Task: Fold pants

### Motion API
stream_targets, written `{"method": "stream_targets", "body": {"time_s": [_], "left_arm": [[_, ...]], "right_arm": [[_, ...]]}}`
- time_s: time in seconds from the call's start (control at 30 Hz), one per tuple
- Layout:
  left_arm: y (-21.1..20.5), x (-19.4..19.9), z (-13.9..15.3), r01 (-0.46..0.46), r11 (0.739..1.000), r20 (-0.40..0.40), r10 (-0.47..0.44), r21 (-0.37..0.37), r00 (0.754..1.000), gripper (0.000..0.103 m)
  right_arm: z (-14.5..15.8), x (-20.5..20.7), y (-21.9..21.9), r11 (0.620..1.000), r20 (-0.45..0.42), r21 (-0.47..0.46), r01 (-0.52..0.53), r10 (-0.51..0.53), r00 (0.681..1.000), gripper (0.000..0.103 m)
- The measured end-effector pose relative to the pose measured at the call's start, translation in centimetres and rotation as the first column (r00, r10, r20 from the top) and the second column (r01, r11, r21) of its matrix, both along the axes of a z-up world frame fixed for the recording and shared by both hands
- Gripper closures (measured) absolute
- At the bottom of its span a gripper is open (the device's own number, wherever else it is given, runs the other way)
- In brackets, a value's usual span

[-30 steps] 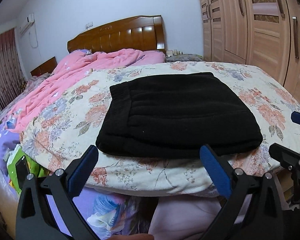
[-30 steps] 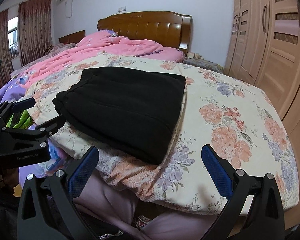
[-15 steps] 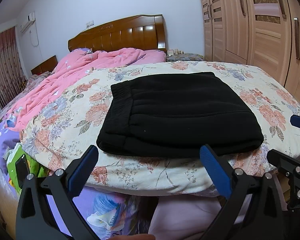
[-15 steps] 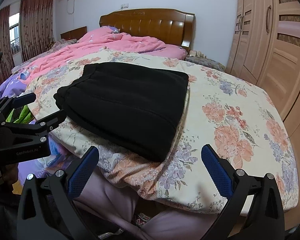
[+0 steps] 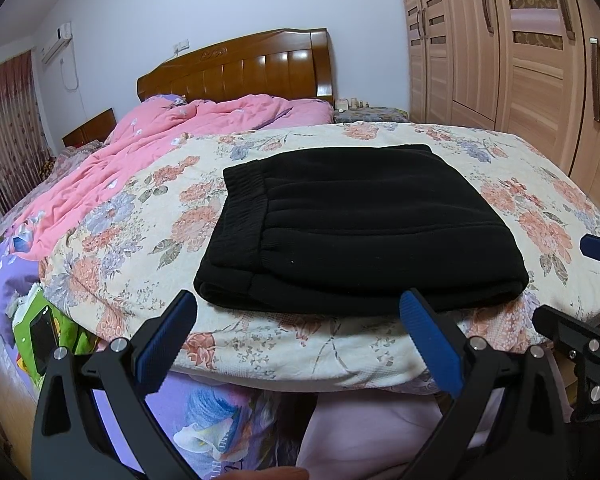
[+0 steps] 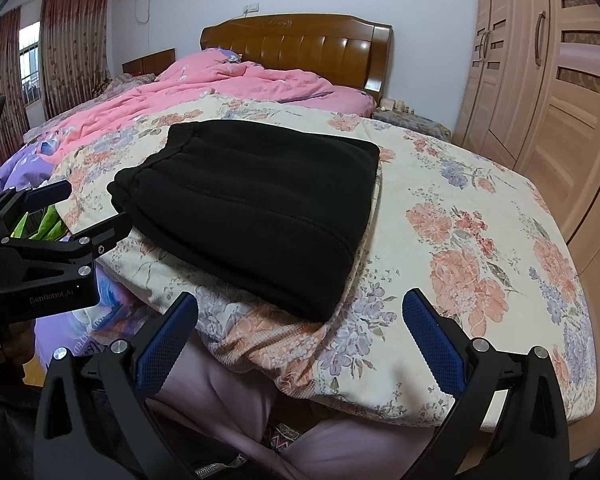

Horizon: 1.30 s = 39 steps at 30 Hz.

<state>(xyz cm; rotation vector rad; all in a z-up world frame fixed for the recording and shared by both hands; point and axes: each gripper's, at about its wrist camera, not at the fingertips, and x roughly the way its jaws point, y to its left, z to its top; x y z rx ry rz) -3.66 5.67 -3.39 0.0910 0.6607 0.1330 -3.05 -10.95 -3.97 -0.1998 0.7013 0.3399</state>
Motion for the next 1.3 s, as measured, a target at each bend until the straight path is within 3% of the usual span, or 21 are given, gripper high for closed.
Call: {"method": "stream_targets", "body": {"time_s": [1.07,1.3], "left_arm": [[0.0,-0.2,0.6,-0.011,1.0,0.031,0.012,-0.029,0.999,0.001],[0.7,0.4,-0.1,-0.04,0.998,-0.011,0.039,-0.045,0.999,0.001]], "right_arm": [[0.1,0.0,0.0,1.0,-0.001,-0.001,-0.001,0.001,1.0,0.005],[0.1,0.0,0.0,1.0,-0.002,-0.001,-0.001,0.001,1.0,0.005]]}}
